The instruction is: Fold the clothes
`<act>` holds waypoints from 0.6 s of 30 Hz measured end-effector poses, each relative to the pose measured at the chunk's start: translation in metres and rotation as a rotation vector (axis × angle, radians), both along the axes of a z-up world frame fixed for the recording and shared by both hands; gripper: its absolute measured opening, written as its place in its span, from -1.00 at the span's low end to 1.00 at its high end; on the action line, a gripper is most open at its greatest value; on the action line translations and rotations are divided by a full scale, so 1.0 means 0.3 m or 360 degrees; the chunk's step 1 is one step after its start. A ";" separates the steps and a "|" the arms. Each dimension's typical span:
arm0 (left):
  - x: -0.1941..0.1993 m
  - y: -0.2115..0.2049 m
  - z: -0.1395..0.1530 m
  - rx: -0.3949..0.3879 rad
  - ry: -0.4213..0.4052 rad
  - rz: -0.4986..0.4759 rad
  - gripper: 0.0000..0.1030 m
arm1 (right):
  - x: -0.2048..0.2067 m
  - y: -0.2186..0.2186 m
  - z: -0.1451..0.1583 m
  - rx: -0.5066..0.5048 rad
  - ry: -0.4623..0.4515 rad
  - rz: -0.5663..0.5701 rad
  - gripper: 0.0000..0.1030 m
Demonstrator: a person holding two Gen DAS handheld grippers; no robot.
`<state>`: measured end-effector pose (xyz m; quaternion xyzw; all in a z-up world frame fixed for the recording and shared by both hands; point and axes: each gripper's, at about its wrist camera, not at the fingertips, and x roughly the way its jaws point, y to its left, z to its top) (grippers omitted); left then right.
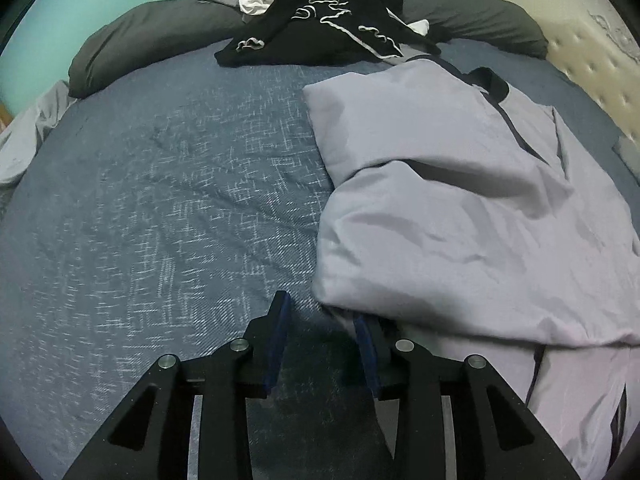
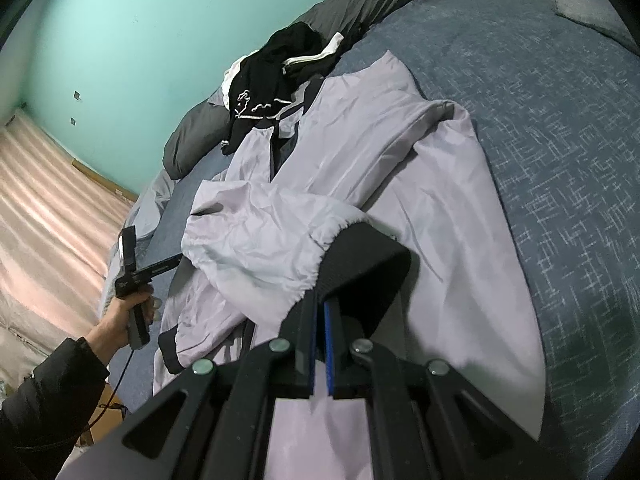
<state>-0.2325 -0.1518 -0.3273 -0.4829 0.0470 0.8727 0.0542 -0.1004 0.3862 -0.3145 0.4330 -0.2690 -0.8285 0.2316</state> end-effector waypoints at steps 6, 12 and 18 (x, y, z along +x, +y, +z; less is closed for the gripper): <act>-0.012 0.034 -0.012 -0.0048 0.0003 -0.0063 -0.81 | -0.023 0.065 -0.012 -0.0093 -0.0050 -0.0161 -0.27; -0.018 0.039 0.000 -0.0084 0.0019 -0.0085 -0.89 | -0.081 0.089 -0.026 -0.0069 -0.0119 -0.0264 0.01; -0.010 0.048 0.019 -0.0159 0.0057 -0.0102 -0.91 | -0.136 0.030 -0.053 -0.0001 -0.0145 -0.0187 -0.57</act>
